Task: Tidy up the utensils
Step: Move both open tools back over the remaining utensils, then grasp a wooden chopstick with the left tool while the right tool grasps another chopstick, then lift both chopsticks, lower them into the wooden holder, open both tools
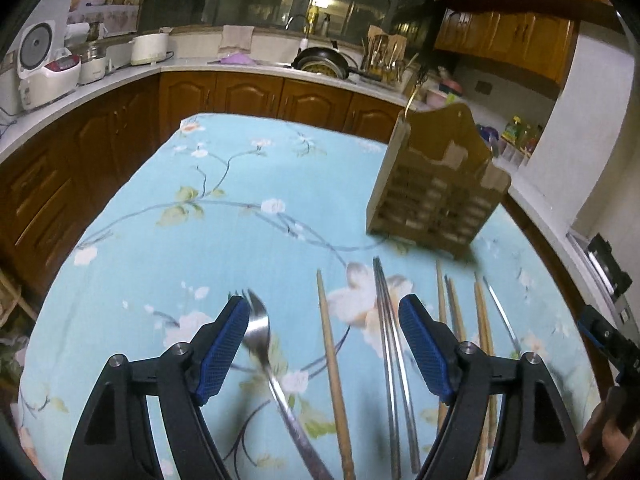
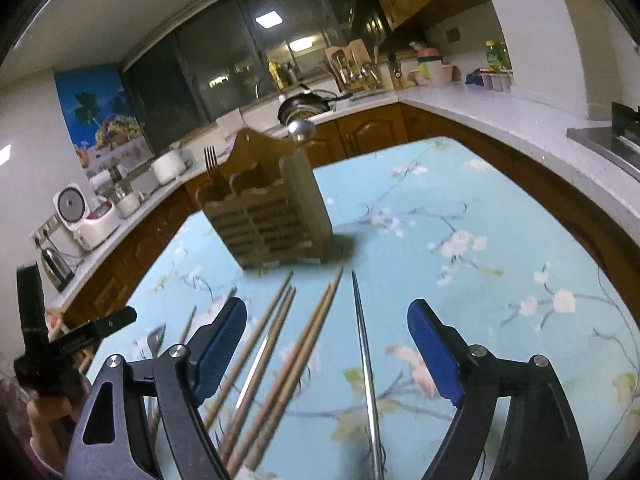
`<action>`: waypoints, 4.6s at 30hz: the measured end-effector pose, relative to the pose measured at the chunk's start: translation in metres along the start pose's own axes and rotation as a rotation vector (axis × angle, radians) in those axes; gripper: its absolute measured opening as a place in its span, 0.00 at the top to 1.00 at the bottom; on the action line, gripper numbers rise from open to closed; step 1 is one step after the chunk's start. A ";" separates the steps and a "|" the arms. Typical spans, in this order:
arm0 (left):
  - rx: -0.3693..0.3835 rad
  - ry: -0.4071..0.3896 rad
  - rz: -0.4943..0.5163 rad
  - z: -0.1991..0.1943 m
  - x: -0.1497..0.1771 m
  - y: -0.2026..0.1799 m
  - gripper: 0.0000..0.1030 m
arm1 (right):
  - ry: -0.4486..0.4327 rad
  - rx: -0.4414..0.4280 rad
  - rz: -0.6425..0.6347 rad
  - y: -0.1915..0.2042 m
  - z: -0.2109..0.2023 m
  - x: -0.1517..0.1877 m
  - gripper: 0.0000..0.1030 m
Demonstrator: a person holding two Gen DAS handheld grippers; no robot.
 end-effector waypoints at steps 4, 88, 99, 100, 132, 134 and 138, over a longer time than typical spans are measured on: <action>-0.009 0.019 0.009 -0.001 0.006 0.001 0.25 | 0.027 0.003 0.006 -0.002 0.002 0.016 0.18; 0.193 0.025 0.068 -0.026 -0.066 -0.025 0.97 | 0.071 -0.078 -0.012 0.038 0.030 -0.065 0.96; 0.223 -0.078 0.068 -0.078 -0.081 -0.025 0.97 | -0.055 -0.112 -0.037 0.056 -0.019 -0.104 0.96; 0.223 -0.083 0.068 -0.079 -0.082 -0.025 0.97 | -0.061 -0.113 -0.039 0.057 -0.021 -0.106 0.96; 0.189 -0.416 0.003 -0.042 -0.213 -0.061 0.97 | -0.340 -0.084 -0.063 0.068 -0.017 -0.247 0.96; 0.171 -0.437 -0.005 -0.025 -0.220 -0.066 0.97 | -0.356 -0.068 -0.063 0.066 -0.010 -0.257 0.96; 0.154 -0.438 -0.033 0.011 -0.219 -0.066 0.97 | -0.367 -0.035 -0.048 0.055 0.011 -0.266 0.96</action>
Point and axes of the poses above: each gripper's, at about its wrist camera, not at the fingertips, and z roughly the way its jaws point, y to its left, x to its underside, the point moved 10 cm from there along z, roughly the way its jaws point, and after that the axes turned 6 degrees about -x, right-handed, at the moved point
